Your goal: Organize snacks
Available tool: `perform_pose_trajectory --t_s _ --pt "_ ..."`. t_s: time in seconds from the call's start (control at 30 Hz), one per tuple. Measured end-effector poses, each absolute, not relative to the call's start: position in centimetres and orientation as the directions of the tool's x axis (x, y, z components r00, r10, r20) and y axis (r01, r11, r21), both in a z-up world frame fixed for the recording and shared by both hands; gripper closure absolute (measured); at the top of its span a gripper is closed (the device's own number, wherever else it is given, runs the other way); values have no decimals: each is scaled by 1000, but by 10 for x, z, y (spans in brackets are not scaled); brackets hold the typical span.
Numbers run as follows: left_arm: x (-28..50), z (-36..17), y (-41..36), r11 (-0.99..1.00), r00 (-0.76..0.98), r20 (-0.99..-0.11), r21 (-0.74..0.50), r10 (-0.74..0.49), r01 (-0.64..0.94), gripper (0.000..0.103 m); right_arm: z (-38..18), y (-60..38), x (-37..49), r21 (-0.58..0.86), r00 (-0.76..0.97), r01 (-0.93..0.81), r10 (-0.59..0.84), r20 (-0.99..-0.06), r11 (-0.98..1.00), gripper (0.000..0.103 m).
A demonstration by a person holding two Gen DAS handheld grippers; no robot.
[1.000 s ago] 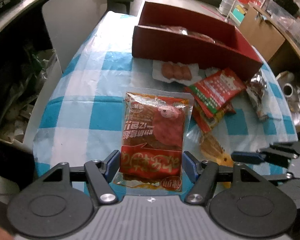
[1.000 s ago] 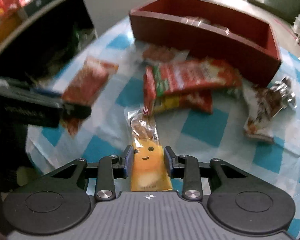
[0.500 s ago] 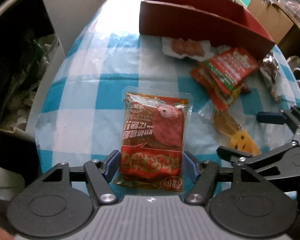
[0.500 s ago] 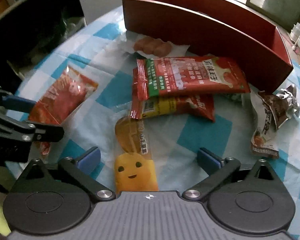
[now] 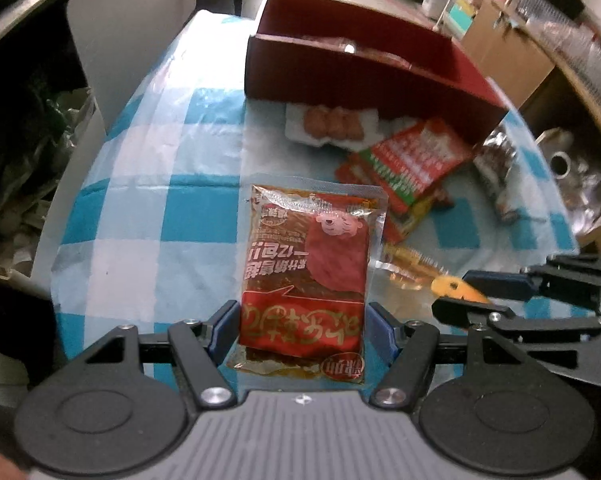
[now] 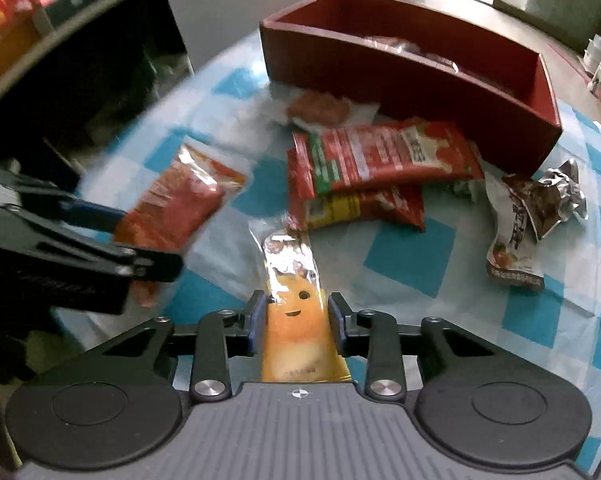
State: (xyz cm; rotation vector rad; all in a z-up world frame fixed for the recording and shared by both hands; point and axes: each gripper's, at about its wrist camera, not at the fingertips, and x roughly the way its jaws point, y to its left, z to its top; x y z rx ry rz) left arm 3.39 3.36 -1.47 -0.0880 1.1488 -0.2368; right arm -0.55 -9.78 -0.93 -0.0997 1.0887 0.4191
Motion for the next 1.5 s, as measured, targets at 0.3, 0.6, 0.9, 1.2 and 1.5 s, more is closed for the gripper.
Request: perform_pose_trajectory --t_s 0.3,0.6,0.9,1.2,1.5 --pt "38 -6 36 957 401 -869 -258 -290 133 42 9 -121 -3 250 422 -312 370 -828 916 68" --pt "41 -11 38 956 386 -875 -265 -293 124 42 -6 -130 9 242 379 -284 341 -860 928 69" --pt "36 -19 37 966 364 -896 -213 -254 148 41 -41 -87 15 34 267 -469 179 -947 882 23" --pt "25 -46 32 977 298 -941 -108 -161 186 37 -57 -80 7 -41 278 -501 116 -954 865 0" --pt "15 -45 10 963 321 -935 -68 -153 262 43 -42 -68 -11 -60 307 -533 127 -943 844 54"
